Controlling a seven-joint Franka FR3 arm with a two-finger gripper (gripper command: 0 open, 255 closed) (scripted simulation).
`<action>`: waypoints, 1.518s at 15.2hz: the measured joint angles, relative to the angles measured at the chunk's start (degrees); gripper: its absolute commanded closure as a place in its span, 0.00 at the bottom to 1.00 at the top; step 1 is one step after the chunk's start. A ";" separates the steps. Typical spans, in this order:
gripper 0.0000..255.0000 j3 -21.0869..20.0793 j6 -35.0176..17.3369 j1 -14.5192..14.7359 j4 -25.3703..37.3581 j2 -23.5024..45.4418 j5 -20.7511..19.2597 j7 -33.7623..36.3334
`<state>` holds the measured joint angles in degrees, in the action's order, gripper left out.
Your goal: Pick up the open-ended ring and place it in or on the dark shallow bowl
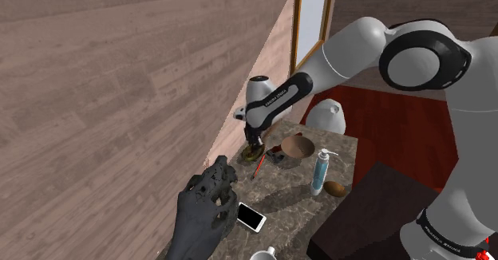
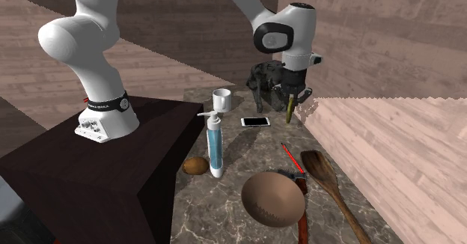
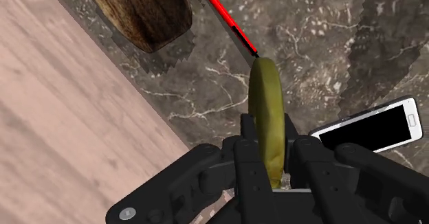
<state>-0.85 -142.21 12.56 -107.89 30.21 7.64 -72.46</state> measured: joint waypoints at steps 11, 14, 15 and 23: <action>1.00 1.59 -1.03 -11.41 -8.50 -6.01 2.84 -15.13; 1.00 2.30 -0.21 -14.38 -8.91 -6.79 3.40 -19.14; 1.00 2.53 0.11 -15.21 -8.93 -7.02 3.53 -20.26; 1.00 4.58 2.21 -22.71 -7.70 -6.68 4.88 -30.48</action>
<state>3.73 -140.00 -10.15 -115.58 23.53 12.53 -102.94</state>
